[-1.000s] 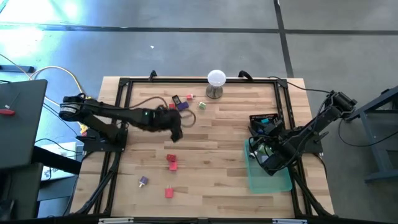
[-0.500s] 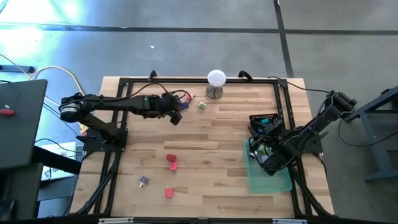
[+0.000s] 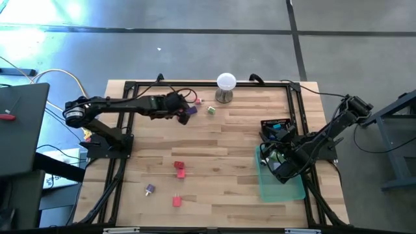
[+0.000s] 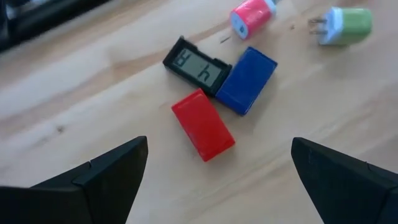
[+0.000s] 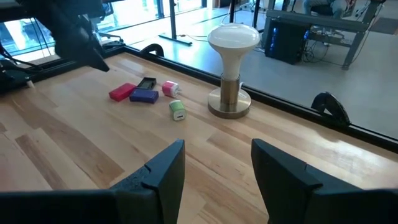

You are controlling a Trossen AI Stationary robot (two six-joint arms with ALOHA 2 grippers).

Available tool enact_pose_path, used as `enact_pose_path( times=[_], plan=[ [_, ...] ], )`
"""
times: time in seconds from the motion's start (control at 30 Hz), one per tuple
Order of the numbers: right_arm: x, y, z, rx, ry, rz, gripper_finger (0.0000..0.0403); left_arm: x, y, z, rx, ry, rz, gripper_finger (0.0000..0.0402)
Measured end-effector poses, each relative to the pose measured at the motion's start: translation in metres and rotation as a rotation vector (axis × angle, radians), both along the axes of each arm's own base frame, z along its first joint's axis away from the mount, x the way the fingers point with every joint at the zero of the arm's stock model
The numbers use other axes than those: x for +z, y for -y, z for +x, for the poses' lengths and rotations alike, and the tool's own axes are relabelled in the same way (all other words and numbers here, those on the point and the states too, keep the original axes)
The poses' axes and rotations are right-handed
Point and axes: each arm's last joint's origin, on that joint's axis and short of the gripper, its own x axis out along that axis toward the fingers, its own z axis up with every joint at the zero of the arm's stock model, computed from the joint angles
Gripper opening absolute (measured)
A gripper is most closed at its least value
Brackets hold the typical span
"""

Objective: Pick & Place Office items
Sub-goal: Put the red digital clock into the black basket

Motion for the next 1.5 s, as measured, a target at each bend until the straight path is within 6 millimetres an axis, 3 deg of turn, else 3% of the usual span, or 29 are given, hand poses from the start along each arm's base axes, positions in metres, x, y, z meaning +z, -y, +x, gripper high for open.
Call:
enact_pose_path(
  times=[0.5, 1.13, 1.5],
  plan=[
    [-0.001, 0.0, 0.0, -0.002, -0.013, 0.016, 0.0172, -0.039, -0.021, 0.012, 0.076, -0.098, -0.066, 0.0384],
    [-0.001, 0.0, 0.0, -0.001, -0.011, 0.017, 0.0172, -0.061, -0.02, 0.021, 0.095, -0.132, -0.11, 0.0384],
    [-0.001, -0.001, 0.001, -0.001, -0.002, 0.025, 0.0172, -0.062, -0.02, 0.021, 0.094, -0.134, -0.11, 0.0385]
  ],
)
